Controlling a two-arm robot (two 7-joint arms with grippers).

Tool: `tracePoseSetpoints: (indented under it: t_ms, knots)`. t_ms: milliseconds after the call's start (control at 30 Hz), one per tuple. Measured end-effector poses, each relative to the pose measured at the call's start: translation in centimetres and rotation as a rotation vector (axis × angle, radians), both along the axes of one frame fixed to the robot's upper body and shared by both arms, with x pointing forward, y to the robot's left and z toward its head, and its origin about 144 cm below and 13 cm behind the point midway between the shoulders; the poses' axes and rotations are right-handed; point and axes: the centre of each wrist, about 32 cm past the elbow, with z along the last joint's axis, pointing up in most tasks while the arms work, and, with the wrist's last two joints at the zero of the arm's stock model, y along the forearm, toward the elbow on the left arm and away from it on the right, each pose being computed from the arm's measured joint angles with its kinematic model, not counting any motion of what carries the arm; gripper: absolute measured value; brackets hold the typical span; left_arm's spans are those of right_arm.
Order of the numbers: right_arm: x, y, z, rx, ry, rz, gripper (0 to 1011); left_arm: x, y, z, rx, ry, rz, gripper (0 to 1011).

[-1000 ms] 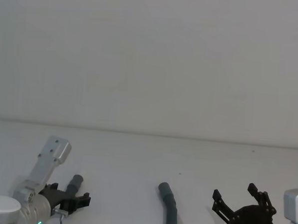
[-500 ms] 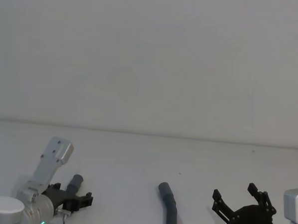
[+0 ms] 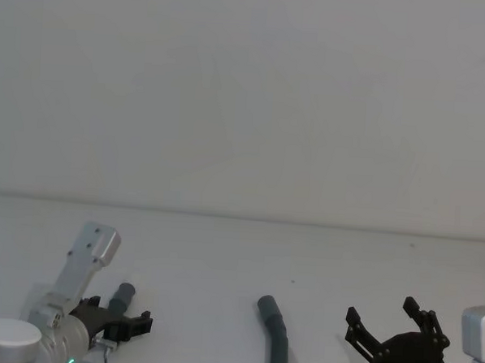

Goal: Use both hands to pick up one end of the pipe from the table, align the ends, and insert them.

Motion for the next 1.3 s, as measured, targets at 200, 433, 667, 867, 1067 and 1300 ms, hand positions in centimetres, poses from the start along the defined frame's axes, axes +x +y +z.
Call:
tracePoseSetpoints:
  t_ms: [200, 433, 667, 867, 1067, 1300]
  knots:
    - [0.00, 0.00, 0.00, 0.000, 0.000, 0.000, 1005, -0.04, 0.01, -0.11, -0.006, 0.004, 0.004, 1002]
    - [0.00, 0.00, 0.00, 0.000, 0.000, 0.000, 1005, -0.04, 0.00, -0.33, -0.017, 0.011, 0.012, 1002]
    - [0.00, 0.00, 0.00, 0.000, 0.000, 0.000, 1005, -0.01, -0.01, -0.46, -0.024, 0.015, 0.016, 925]
    - [0.00, 0.00, 0.00, 0.000, 0.000, 0.000, 1005, 0.00, -0.02, -0.52, -0.028, 0.017, 0.019, 791]
    - [0.00, 0.00, 0.00, 0.000, 0.000, 0.000, 1005, 0.01, -0.02, -0.56, -0.030, 0.018, 0.020, 598]
    - [0.00, 0.00, 0.00, 0.000, 0.000, 0.000, 1005, 0.01, -0.03, -0.60, -0.032, 0.018, 0.021, 374]
